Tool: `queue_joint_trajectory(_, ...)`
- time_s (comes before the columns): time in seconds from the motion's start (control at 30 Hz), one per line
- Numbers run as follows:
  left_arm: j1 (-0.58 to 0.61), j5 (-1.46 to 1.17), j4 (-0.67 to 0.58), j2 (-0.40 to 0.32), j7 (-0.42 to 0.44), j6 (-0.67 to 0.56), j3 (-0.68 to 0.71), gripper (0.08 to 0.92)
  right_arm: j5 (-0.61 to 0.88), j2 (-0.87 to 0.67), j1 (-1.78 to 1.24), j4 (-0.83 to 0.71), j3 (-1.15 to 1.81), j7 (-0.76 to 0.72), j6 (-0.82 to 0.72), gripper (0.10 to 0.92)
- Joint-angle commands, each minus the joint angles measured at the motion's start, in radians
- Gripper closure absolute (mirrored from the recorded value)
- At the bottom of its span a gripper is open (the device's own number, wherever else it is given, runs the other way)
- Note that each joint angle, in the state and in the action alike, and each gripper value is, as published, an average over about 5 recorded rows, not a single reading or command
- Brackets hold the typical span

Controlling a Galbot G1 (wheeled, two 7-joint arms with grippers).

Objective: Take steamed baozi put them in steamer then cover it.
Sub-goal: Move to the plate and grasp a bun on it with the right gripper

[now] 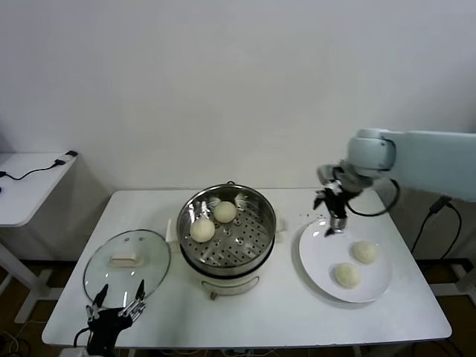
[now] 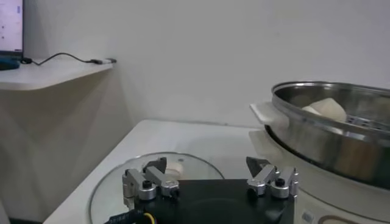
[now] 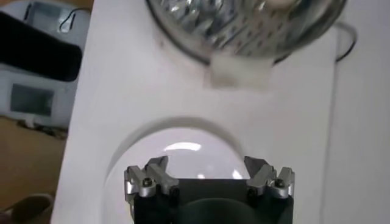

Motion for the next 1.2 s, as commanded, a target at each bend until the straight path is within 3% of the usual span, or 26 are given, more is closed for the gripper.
queue_joint_trajectory(0.03, 0.000, 0.002, 0.000, 0.000, 0.001, 0.001, 0.000, 0.177, -0.202, -0.190, -0.245, 0.000, 0.088, -0.042, 0.049, 0.203)
queue_joint_trajectory(0.47, 0.014, 0.014, 0.004, -0.014, -0.002, -0.011, 0.003, 0.177, -0.288, -0.120, -0.533, -0.158, 0.333, 0.021, 0.003, 0.203)
queue_joint_trajectory(0.97, 0.021, 0.017, 0.002, -0.020, -0.002, -0.014, 0.003, 0.177, -0.281, -0.067, -0.561, -0.177, 0.357, 0.053, -0.032, 0.204)
queue_joint_trajectory(1.2, 0.022, 0.017, -0.001, -0.019, -0.003, -0.013, 0.006, 0.177, -0.286, -0.075, -0.552, -0.157, 0.355, 0.055, -0.040, 0.293)
